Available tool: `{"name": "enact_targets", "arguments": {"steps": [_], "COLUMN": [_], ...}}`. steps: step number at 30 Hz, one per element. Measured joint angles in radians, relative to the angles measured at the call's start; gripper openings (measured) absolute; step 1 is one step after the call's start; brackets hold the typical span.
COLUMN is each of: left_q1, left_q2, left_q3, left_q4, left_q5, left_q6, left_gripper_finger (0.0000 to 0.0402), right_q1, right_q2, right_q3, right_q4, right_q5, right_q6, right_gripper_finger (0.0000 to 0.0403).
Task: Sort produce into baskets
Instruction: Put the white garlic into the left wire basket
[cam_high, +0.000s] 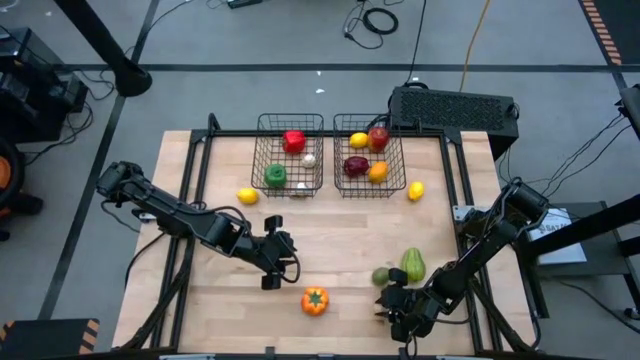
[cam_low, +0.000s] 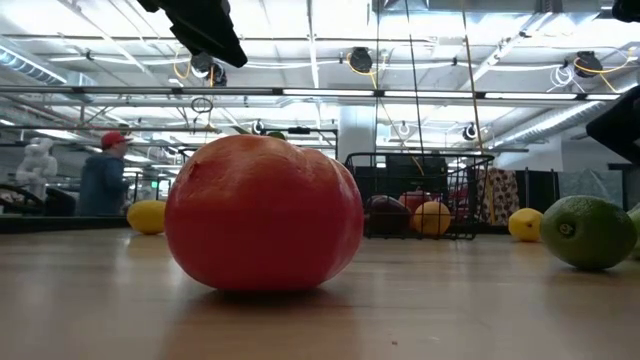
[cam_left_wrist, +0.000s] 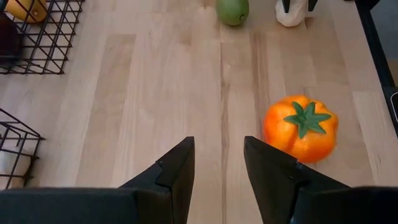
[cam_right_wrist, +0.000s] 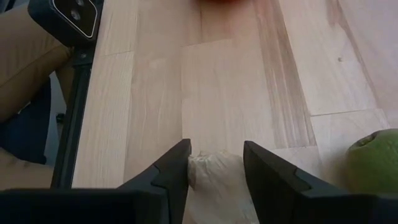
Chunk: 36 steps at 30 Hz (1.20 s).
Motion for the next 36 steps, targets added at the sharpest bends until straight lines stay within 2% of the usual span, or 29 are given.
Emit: {"name": "enact_targets", "arguments": {"steps": [11, 20, 26, 30, 36], "left_q1": [0.000, 0.000, 0.000, 0.000, 0.000], "left_q2": [0.000, 0.000, 0.000, 0.000, 0.000], "left_q3": [0.000, 0.000, 0.000, 0.000, 0.000], "left_q4": [0.000, 0.000, -0.005, -0.006, -0.006], "left_q5": [-0.021, -0.022, -0.022, -0.021, -0.021], "left_q6": [0.000, 0.000, 0.000, 0.000, -0.001], "left_gripper_finger": [0.0145, 0.0145, 0.0145, 0.0145, 0.0145], "right_q1": [-0.008, -0.035, -0.028, -0.019, -0.019], "right_q2": [-0.017, -0.048, -0.048, -0.048, -0.048], "right_q3": [0.008, 0.055, 0.055, 0.055, 0.055], "right_q4": [0.003, 0.000, -0.139, -0.146, -0.164], "right_q5": [-0.001, -0.001, -0.006, 0.009, 0.049], "right_q6": [-0.003, -0.106, -0.022, 0.000, 0.026], "right_gripper_finger": [0.0139, 0.0139, 0.0141, 0.0154, 0.0195]}}
